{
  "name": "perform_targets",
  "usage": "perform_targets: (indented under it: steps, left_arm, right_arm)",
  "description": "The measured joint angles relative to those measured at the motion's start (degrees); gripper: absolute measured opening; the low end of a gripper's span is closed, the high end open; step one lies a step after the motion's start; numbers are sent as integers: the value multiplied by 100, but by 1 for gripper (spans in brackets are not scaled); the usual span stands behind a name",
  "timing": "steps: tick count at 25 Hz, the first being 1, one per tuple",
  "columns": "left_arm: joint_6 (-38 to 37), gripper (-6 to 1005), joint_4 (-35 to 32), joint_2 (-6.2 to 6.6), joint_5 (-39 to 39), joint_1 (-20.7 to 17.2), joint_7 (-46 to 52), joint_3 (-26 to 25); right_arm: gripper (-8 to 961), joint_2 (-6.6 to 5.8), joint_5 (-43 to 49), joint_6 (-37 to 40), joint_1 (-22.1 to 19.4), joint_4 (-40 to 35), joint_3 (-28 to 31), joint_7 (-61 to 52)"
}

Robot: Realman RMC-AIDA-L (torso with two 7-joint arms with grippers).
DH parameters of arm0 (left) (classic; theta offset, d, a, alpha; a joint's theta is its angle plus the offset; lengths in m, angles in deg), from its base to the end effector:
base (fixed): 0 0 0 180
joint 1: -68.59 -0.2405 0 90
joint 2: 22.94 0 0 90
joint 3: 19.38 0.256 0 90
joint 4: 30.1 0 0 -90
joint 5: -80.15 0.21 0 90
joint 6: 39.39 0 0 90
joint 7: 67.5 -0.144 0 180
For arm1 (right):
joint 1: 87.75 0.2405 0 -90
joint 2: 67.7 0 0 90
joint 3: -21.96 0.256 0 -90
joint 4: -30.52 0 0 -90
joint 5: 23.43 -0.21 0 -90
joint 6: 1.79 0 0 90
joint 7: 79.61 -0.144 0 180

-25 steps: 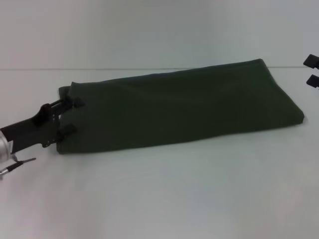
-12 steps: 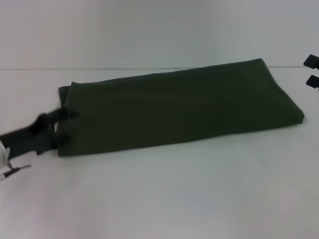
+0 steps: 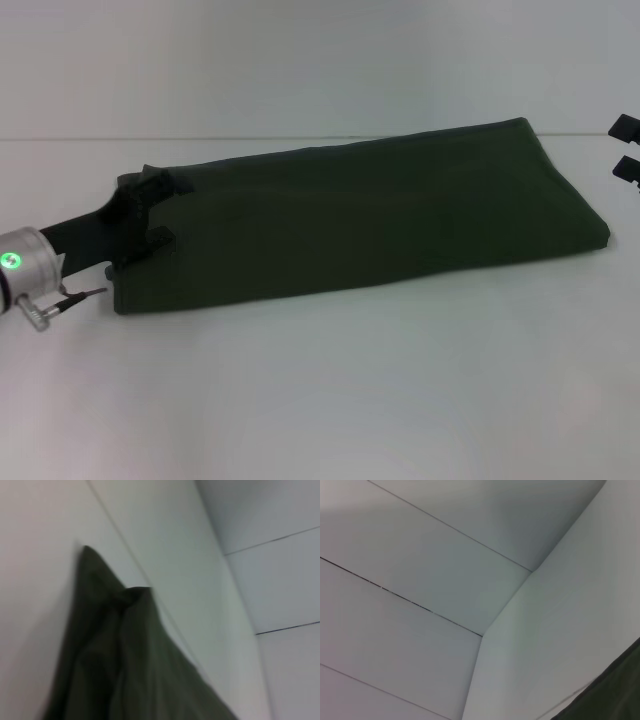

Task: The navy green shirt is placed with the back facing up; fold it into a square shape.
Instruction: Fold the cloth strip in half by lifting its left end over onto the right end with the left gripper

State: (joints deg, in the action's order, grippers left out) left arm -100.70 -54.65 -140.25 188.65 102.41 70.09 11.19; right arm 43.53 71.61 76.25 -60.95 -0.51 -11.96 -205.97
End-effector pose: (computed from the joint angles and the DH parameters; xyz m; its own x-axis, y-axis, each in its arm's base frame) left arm -0.3116 0.3816 0.0056 -0.3294 0.6776 0.6575 0.9314 0.1192 0.3439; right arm 0.3134 0.3594 0.0855 -0.1100 -0.6300 -0.7688 -0.9283 -0.2113 0.3060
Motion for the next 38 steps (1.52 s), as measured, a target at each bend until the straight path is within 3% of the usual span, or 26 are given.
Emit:
perform_targets:
  steps: [5,14,18,25,38]
  left_arm:
    - [641,920,185,9,40,66,61,310]
    - [668,919,199,52,115,12,102,313]
    - [170,919,-23,78,116,-141,171,275]
    - [-1179,919,-899,104,392,-829,1173,264]
    - [-1187,907,-843,114,831,-1021,1676,14]
  right_arm:
    - [866,-14,-3,1,-29,3,23,-2]
    - [866,-16,13,10,-75,3,119,-3]
    - [866,-14,8,45,-89,1,122,-3]
    - [866,-16,-3,95,-113,4,123,-18]
    - [867,-31,13,64,-115,10,123,-20]
